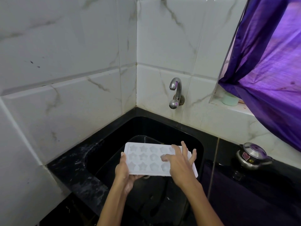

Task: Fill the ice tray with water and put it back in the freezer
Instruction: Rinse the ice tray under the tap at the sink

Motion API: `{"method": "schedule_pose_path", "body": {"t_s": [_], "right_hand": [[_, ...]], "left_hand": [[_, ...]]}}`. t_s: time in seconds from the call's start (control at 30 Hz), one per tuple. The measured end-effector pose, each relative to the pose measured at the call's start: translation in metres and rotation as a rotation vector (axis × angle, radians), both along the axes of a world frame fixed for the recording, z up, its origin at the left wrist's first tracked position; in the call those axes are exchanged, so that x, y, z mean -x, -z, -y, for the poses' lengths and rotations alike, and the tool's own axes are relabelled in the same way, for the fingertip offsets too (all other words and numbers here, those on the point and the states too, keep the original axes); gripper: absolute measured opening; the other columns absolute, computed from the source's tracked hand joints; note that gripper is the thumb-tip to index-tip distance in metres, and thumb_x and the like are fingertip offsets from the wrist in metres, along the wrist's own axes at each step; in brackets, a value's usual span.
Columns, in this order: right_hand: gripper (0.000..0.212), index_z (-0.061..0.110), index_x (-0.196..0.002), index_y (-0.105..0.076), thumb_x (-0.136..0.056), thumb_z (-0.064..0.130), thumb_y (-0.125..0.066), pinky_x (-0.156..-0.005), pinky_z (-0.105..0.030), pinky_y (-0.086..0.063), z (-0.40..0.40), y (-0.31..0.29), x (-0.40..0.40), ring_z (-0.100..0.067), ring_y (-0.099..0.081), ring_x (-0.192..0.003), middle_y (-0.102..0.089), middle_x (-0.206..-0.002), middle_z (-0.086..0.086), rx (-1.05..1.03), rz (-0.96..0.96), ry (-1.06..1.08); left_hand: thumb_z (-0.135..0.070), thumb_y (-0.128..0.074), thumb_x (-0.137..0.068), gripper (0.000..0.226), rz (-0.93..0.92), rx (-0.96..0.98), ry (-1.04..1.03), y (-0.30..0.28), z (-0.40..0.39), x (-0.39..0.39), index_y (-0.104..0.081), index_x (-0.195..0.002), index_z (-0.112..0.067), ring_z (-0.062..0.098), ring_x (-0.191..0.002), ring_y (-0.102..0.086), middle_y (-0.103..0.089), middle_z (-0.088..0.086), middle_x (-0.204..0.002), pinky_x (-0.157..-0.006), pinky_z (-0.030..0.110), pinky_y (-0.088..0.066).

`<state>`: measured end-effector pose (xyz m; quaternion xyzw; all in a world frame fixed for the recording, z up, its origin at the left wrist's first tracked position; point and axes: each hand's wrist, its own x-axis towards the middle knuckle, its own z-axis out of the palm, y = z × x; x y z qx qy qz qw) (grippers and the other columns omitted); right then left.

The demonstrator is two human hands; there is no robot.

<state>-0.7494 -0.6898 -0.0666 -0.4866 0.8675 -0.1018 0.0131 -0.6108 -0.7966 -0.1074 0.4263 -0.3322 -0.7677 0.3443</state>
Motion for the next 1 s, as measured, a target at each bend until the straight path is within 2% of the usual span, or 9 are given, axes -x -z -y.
{"method": "schedule_pose_path", "body": {"t_s": [0.2, 0.37, 0.5, 0.6, 0.7, 0.83, 0.9, 1.0], "right_hand": [[0.075, 0.034, -0.119, -0.057, -0.067, -0.019, -0.049, -0.108, -0.061, 0.018, 0.001, -0.002, 0.000, -0.031, 0.019, -0.144, -0.011, -0.156, -0.005, -0.003, 0.011, 0.022], [0.065, 0.034, -0.111, -0.062, -0.071, -0.015, -0.050, -0.105, -0.058, 0.023, -0.001, -0.006, -0.001, -0.031, 0.019, -0.144, -0.016, -0.153, -0.004, -0.003, 0.060, 0.015], [0.070, 0.034, -0.116, -0.059, -0.070, -0.018, -0.049, -0.109, -0.060, 0.018, -0.002, -0.004, -0.003, -0.032, 0.019, -0.144, -0.011, -0.156, -0.006, -0.015, 0.044, 0.007], [0.065, 0.030, -0.108, -0.062, -0.069, -0.019, -0.047, -0.109, -0.060, 0.018, -0.003, -0.004, -0.003, -0.031, 0.017, -0.144, -0.018, -0.153, -0.005, -0.009, 0.046, -0.002], [0.061, 0.028, -0.111, -0.056, -0.069, -0.018, -0.049, -0.108, -0.059, 0.017, -0.005, -0.006, -0.002, -0.031, 0.013, -0.145, -0.022, -0.148, -0.004, 0.020, 0.021, 0.014], [0.063, 0.027, -0.110, -0.045, -0.064, -0.017, -0.045, -0.110, -0.058, 0.015, 0.000, -0.009, -0.005, -0.027, 0.012, -0.144, -0.018, -0.148, -0.004, 0.107, 0.014, -0.024], [0.062, 0.029, -0.110, -0.048, -0.067, -0.016, -0.049, -0.108, -0.057, 0.018, 0.004, -0.010, -0.007, -0.027, 0.014, -0.144, -0.015, -0.151, -0.004, 0.113, 0.004, -0.066], [0.067, 0.033, -0.120, -0.056, -0.073, -0.015, -0.055, -0.106, -0.057, 0.022, 0.007, -0.008, -0.010, -0.031, 0.020, -0.143, -0.006, -0.157, -0.008, 0.068, -0.034, -0.110]], "left_hand": [[-0.053, -0.029, -0.097, 0.051, -0.002, 0.006, 0.015, 0.001, 0.000, -0.001, -0.062, -0.102, -0.014, 0.030, -0.078, -0.072, -0.075, 0.010, -0.086, -0.062, 0.043, -0.057], [-0.052, -0.030, -0.097, 0.051, 0.002, 0.000, 0.000, 0.002, -0.001, -0.003, -0.062, -0.102, -0.013, 0.031, -0.077, -0.072, -0.075, 0.011, -0.085, -0.059, 0.043, -0.057], [-0.052, -0.029, -0.097, 0.051, 0.000, 0.001, 0.007, 0.002, -0.002, -0.003, -0.061, -0.101, -0.013, 0.031, -0.077, -0.072, -0.075, 0.011, -0.084, -0.058, 0.042, -0.057], [-0.052, -0.030, -0.097, 0.051, 0.001, -0.001, 0.008, 0.001, -0.003, -0.001, -0.061, -0.099, -0.012, 0.031, -0.074, -0.072, -0.075, 0.011, -0.081, -0.053, 0.039, -0.057], [-0.051, -0.031, -0.097, 0.049, -0.008, -0.002, 0.011, 0.000, -0.005, 0.000, -0.061, -0.098, -0.013, 0.030, -0.073, -0.072, -0.075, 0.010, -0.080, -0.051, 0.040, -0.057], [-0.051, -0.031, -0.097, 0.047, -0.003, 0.004, 0.005, 0.001, -0.005, 0.001, -0.060, -0.096, -0.015, 0.029, -0.070, -0.073, -0.075, 0.007, -0.076, -0.051, 0.040, -0.057], [-0.051, -0.031, -0.097, 0.047, 0.003, 0.008, 0.001, 0.002, -0.005, 0.002, -0.061, -0.096, -0.014, 0.029, -0.070, -0.073, -0.075, 0.008, -0.076, -0.053, 0.040, -0.057], [-0.051, -0.032, -0.097, 0.048, 0.002, 0.000, -0.004, 0.003, -0.004, 0.003, -0.061, -0.096, -0.013, 0.030, -0.071, -0.073, -0.075, 0.009, -0.077, -0.055, 0.042, -0.057]]}}
